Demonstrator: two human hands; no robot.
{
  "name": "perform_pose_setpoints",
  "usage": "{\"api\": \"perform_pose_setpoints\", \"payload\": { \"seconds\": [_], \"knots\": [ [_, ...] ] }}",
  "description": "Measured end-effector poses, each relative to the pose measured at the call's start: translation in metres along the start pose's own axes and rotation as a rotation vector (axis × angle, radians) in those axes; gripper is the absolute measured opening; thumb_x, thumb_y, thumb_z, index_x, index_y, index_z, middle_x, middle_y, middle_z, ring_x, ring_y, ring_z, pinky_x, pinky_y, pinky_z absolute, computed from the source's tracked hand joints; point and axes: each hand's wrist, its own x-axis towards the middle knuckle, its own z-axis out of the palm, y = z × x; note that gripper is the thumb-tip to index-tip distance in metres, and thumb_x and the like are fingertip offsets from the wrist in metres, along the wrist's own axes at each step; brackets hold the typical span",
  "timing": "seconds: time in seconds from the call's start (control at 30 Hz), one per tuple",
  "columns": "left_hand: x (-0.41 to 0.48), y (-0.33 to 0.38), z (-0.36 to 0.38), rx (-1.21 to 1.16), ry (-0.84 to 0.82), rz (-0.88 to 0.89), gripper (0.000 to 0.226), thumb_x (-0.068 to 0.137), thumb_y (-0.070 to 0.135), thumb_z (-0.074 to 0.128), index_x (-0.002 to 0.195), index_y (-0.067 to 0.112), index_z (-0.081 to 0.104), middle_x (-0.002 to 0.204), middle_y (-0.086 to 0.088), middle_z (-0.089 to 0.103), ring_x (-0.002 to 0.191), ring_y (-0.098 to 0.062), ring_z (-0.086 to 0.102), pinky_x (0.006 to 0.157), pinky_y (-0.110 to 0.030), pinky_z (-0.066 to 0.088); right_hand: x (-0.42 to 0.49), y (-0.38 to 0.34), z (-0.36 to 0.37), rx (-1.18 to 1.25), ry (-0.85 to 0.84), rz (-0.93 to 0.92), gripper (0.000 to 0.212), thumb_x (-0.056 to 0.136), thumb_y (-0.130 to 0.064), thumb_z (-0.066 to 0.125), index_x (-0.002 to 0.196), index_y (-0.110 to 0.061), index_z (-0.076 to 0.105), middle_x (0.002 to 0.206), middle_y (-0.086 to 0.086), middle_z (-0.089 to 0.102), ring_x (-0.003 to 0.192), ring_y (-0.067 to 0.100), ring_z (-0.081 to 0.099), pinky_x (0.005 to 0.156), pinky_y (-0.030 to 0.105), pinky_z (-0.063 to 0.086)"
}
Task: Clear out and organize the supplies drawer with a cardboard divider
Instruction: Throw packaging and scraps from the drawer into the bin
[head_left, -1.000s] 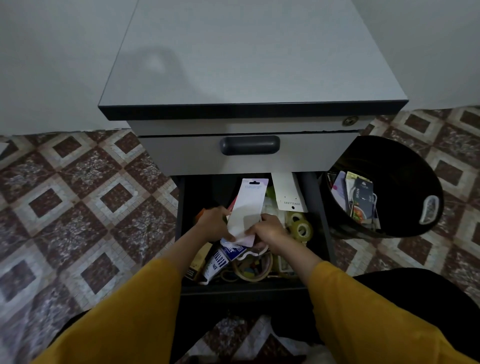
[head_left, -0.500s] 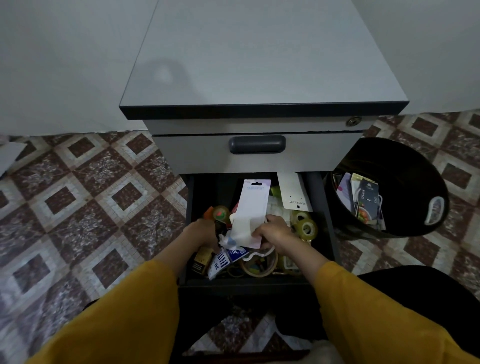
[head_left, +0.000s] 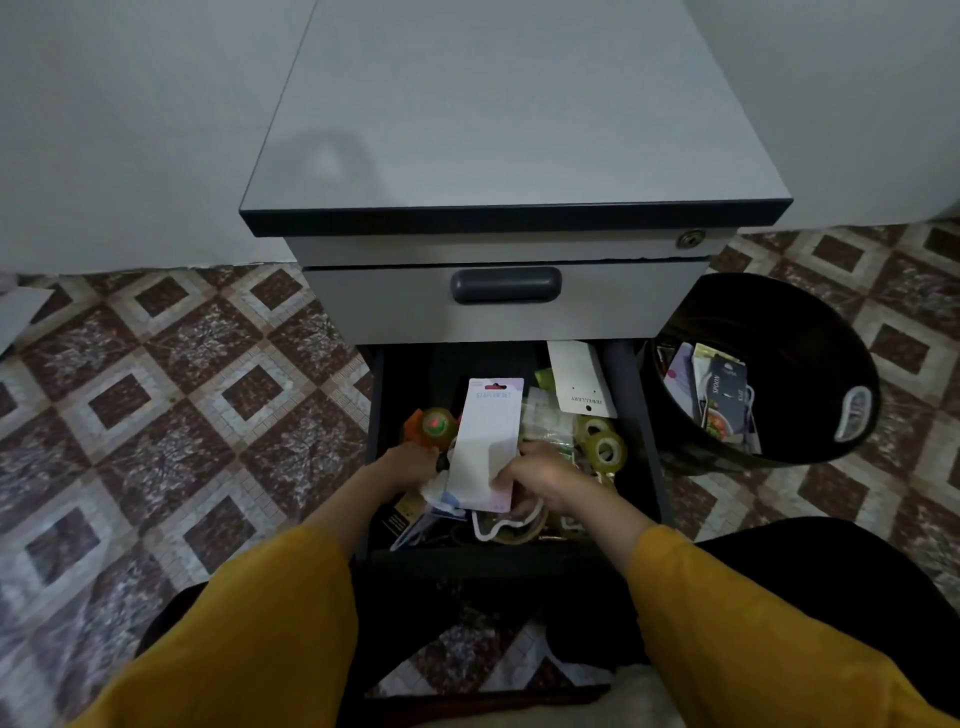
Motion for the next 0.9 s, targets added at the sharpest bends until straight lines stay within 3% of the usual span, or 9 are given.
{"api": "perform_pose_setpoints", "payload": {
  "seconds": [0.1,0.27,0.33,0.43,0.57,0.73,0.9],
  "knots": [
    [-0.007,-0.002,0.001,-0.3,-0.107,-0.001,0.041,0.102,0.025,0.033,0.133,-0.001,0.041,0.128,-0.015,0.05,0.121,-0.03,0.047,0.102,-0.035,0.036,-0.001,0.002,0.003,-0.016,-0.024,0.003,0.045,0.082,0.008,0.058,0.126,0.004,0.049,0.104,0.021,0.058,0.068,0.032,0.061,0.036,0.026,0.05],
    [-0.005,-0.015,-0.002,-0.365,-0.281,-0.031,0.051,0.095,0.028,0.051,0.137,0.001,0.039,0.136,-0.014,0.047,0.125,-0.031,0.045,0.109,-0.041,0.035,-0.002,0.002,0.009,0.024,-0.026,-0.019,0.042,0.082,0.008,0.059,0.123,0.001,0.052,0.106,0.019,0.06,0.068,0.026,0.058,0.038,0.026,0.051],
    [-0.008,-0.011,-0.002,-0.408,-0.261,-0.022,0.046,0.096,0.024,0.049,0.135,0.001,0.039,0.135,-0.015,0.048,0.122,-0.031,0.048,0.105,-0.038,0.038,-0.003,0.001,0.011,0.041,-0.033,-0.035,0.04,0.083,0.007,0.058,0.122,-0.001,0.053,0.114,0.019,0.059,0.078,0.028,0.058,0.042,0.028,0.053],
    [-0.007,-0.009,-0.002,-0.453,-0.22,-0.013,0.046,0.094,0.024,0.052,0.133,0.003,0.042,0.133,-0.016,0.049,0.111,-0.028,0.051,0.099,-0.037,0.043,-0.003,0.001,0.011,0.088,-0.054,-0.053,0.039,0.084,0.008,0.056,0.121,-0.002,0.054,0.109,0.016,0.058,0.088,0.03,0.055,0.049,0.031,0.053],
    [-0.008,-0.008,-0.006,-0.477,-0.166,-0.01,0.047,0.093,0.029,0.056,0.132,0.005,0.045,0.13,-0.015,0.052,0.105,-0.025,0.053,0.089,-0.035,0.045,-0.003,0.0,0.007,0.151,-0.051,-0.073,0.037,0.084,0.007,0.057,0.119,-0.002,0.054,0.096,0.014,0.06,0.077,0.028,0.059,0.061,0.038,0.052],
    [-0.019,0.004,-0.007,-0.57,-0.145,0.04,0.052,0.091,0.026,0.059,0.133,0.003,0.044,0.132,-0.014,0.053,0.119,-0.029,0.051,0.104,-0.043,0.041,-0.015,-0.003,-0.003,0.184,-0.053,-0.122,0.039,0.084,0.009,0.053,0.12,-0.005,0.053,0.096,0.017,0.062,0.073,0.027,0.061,0.044,0.029,0.052],
    [-0.035,0.023,-0.005,-0.549,-0.124,0.048,0.052,0.093,0.032,0.055,0.138,0.014,0.035,0.135,-0.011,0.046,0.122,-0.034,0.046,0.097,-0.055,0.043,-0.03,-0.003,-0.017,0.217,-0.038,-0.177,0.04,0.084,0.01,0.054,0.12,-0.006,0.055,0.083,0.01,0.062,0.068,0.023,0.059,0.044,0.028,0.052]
  ]
}}
